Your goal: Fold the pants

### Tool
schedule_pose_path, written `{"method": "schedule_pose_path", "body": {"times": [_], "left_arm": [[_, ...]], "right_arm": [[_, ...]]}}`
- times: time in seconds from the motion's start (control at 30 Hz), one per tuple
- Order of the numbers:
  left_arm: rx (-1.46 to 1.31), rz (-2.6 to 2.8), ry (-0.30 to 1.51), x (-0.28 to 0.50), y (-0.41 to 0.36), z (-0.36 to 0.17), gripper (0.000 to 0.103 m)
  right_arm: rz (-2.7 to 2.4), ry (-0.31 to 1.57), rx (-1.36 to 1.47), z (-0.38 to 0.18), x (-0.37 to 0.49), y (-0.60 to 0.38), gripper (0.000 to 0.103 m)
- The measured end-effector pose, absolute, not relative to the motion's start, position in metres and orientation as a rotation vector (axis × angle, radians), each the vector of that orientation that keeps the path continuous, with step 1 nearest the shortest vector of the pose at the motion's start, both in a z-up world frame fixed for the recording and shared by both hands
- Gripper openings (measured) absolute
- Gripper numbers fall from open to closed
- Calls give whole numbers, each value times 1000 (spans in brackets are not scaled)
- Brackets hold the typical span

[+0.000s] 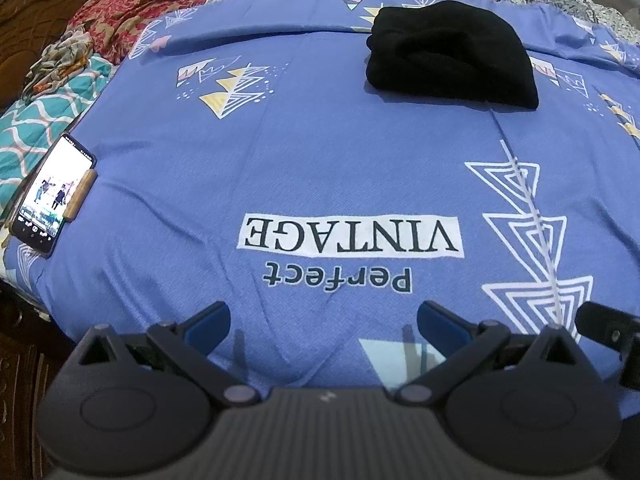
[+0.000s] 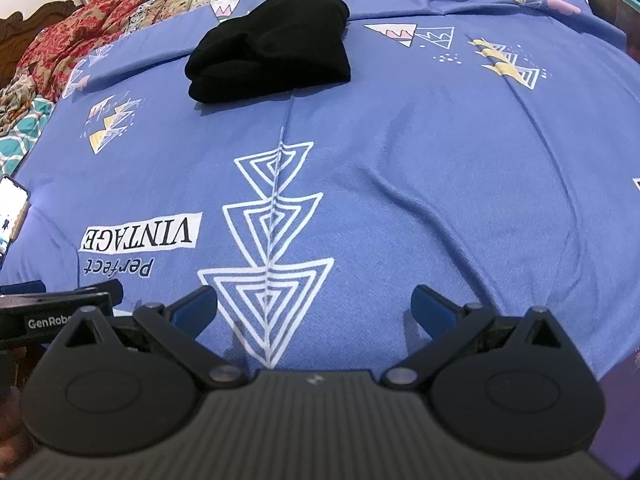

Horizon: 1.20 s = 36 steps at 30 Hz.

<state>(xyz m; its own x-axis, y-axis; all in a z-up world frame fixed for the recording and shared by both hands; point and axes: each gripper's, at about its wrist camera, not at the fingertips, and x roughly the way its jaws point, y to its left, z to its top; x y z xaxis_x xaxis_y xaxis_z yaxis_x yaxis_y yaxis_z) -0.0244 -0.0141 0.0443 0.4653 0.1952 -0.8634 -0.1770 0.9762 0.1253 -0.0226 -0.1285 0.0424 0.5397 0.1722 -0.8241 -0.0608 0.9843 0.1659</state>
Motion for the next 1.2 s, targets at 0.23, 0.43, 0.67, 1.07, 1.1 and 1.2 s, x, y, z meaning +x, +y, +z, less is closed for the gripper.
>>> {"method": "schedule_pose_path", "body": {"times": [0.23,0.43,0.67,1.07,1.1,1.2], "left_arm": [[10,229,1058,-26,-11,45,103],[5,233,1059,-26,-8,44,103],[-3,238,1069,-26,-6,42,103],[-2,234,1092,-25,-10,39,103],[-1,233,1092,-25,-10,39,103],[4,235,1097,-24,-10,39,103]], "right_arm": [[149,1002,128,41,-23,-127,103],[151,1002,125,41,-23,-126,103],[159,1009,122,40,-23,-122,103],[168,1033,138,36,-22,-124,103],[168,1037,135,36,-22,-123,103],[165,1036,116,37,-23,-120,103]]}}
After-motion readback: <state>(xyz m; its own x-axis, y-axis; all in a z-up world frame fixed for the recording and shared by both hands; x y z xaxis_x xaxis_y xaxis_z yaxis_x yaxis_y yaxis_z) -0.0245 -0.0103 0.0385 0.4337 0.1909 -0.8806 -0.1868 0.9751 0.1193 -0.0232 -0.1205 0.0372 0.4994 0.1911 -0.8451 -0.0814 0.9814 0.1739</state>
